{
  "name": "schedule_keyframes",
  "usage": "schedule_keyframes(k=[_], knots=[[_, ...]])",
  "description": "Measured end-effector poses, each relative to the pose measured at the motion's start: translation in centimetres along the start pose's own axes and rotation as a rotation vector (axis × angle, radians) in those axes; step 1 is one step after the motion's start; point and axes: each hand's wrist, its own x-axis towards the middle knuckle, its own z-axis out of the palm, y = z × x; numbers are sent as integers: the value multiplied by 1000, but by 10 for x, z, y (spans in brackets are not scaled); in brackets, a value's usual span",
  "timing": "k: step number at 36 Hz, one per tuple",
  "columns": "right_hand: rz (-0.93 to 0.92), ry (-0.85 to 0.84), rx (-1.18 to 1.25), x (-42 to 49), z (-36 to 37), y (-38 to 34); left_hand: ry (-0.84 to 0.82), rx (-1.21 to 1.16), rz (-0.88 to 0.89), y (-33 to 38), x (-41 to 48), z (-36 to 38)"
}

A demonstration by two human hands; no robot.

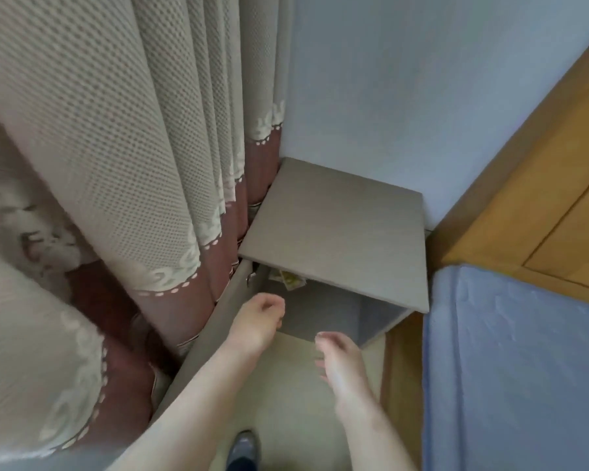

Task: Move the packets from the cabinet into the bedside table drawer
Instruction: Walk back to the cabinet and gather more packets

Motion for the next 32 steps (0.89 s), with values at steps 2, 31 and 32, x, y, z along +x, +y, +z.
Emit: schedule_keyframes(k=[2, 31, 32], knots=[[6, -23, -12, 40, 7, 2, -21, -12, -8, -2, 34, 13], [-386, -73, -562, 585, 99, 207, 157, 151, 84, -322, 478, 110], [-368, -72, -587, 586, 99, 215, 165, 168, 78, -329, 478, 111]])
